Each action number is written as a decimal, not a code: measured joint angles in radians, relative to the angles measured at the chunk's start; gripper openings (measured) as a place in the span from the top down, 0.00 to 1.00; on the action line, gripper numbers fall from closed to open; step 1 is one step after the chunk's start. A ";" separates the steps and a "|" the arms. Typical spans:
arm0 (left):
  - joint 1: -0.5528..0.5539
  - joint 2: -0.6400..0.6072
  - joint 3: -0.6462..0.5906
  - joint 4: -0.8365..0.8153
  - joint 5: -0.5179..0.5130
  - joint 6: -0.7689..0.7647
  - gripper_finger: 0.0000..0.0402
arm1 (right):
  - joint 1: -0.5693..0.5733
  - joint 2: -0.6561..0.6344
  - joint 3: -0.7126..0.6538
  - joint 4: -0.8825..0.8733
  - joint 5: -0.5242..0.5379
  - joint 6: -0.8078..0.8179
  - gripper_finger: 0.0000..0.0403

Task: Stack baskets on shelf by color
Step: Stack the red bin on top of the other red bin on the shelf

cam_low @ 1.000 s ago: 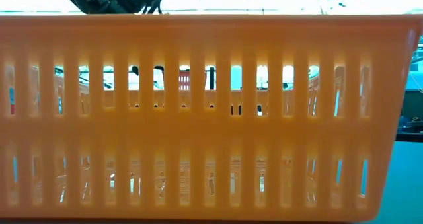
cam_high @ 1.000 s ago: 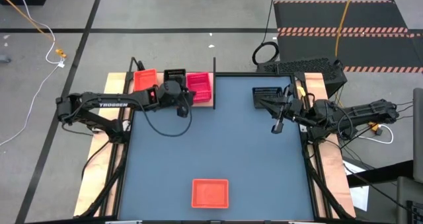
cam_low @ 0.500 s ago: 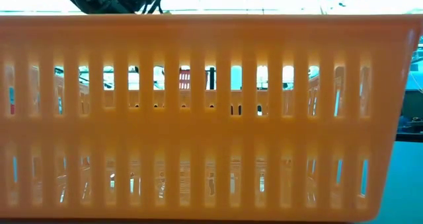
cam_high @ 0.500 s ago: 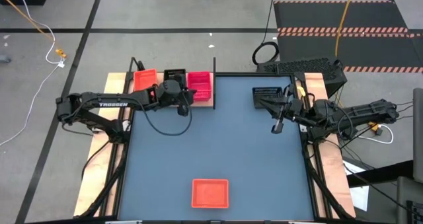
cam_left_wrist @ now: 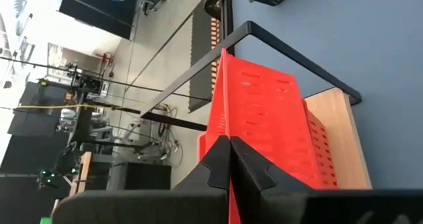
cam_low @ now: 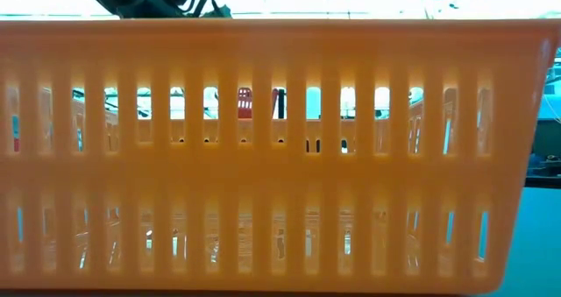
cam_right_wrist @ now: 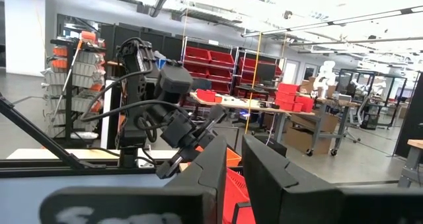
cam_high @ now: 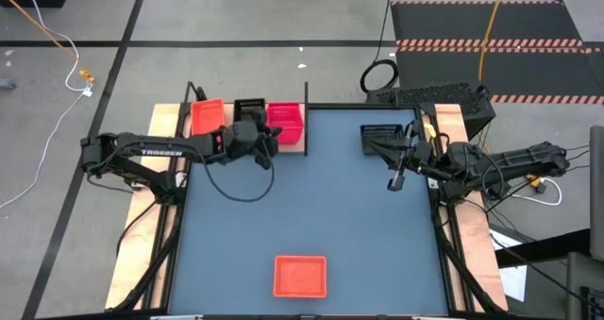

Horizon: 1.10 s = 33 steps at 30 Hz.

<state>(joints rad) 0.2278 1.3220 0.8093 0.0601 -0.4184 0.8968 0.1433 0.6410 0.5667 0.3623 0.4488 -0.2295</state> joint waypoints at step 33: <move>0.119 0.000 0.000 -0.054 0.247 -0.489 0.57 | 0.000 0.000 0.000 0.000 0.000 0.007 0.89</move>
<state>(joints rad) 0.3469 1.3220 0.8093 0.0063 -0.1713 0.4074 0.1432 0.6411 0.5667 0.3622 0.4488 -0.2222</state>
